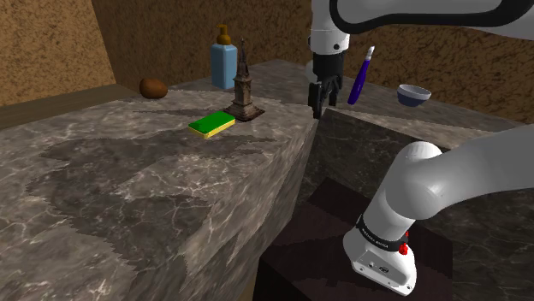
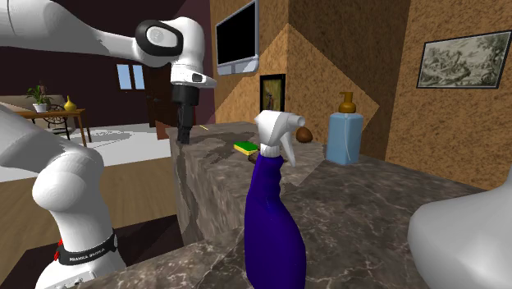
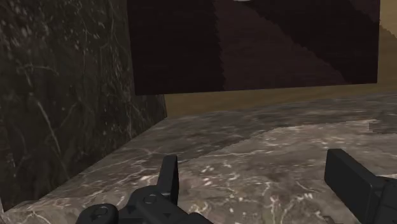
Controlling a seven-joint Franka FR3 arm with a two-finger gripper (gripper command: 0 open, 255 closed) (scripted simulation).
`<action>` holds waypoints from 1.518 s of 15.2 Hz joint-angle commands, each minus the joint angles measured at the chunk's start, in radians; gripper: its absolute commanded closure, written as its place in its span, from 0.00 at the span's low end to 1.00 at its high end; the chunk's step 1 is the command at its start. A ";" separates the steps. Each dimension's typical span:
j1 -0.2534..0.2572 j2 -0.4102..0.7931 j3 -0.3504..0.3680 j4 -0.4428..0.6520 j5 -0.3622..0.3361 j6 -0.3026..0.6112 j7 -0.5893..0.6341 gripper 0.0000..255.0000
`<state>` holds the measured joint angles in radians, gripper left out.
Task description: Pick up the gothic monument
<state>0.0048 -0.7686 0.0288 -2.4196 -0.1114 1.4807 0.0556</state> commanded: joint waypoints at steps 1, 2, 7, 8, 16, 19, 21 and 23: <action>0.000 0.000 0.000 0.000 0.000 0.000 0.000 0.00; 0.001 0.029 -0.005 0.016 0.002 0.029 -0.004 0.00; 0.008 0.170 -0.026 0.112 0.018 0.156 -0.028 0.00; 0.010 0.198 -0.030 0.134 0.022 0.178 -0.033 0.00; 0.026 0.418 -0.060 0.339 0.069 0.321 -0.085 0.00; 0.032 0.499 -0.069 0.430 0.093 0.357 -0.108 0.00; 0.035 0.553 -0.074 0.496 0.111 0.376 -0.124 0.00; 0.037 0.603 -0.079 0.560 0.129 0.390 -0.139 0.00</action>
<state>0.0418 -0.1883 -0.0456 -1.8894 0.0085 1.8627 -0.0728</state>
